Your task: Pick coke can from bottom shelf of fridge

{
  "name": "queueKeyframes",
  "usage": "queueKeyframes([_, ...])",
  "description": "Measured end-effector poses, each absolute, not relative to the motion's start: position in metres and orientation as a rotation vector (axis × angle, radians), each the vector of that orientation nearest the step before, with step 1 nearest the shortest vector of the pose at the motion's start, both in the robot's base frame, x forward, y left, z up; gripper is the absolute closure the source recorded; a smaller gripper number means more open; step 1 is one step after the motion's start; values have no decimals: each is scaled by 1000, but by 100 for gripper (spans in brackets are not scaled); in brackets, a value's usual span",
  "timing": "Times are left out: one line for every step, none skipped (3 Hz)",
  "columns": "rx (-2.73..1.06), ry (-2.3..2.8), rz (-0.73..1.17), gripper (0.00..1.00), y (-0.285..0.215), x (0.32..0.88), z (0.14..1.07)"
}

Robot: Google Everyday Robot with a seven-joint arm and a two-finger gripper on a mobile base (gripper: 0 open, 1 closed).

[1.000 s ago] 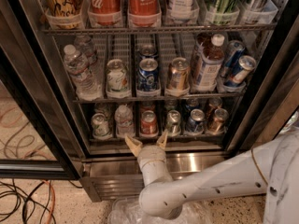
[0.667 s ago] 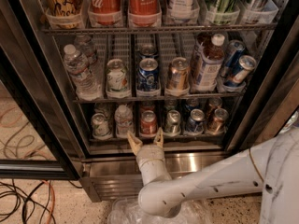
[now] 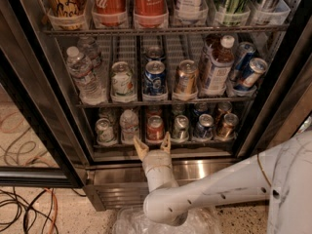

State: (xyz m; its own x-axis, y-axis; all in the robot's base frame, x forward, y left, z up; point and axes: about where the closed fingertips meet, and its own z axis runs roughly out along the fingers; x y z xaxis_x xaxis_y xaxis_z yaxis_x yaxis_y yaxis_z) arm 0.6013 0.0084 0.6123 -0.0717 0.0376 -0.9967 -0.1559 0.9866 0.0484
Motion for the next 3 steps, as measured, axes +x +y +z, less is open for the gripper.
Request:
queueKeyframes([-95,1620,135,24,8,608,613])
queueKeyframes([-99,1610,113,25,7,615,612])
queueKeyframes([-91,1601,97,29,8,623,609])
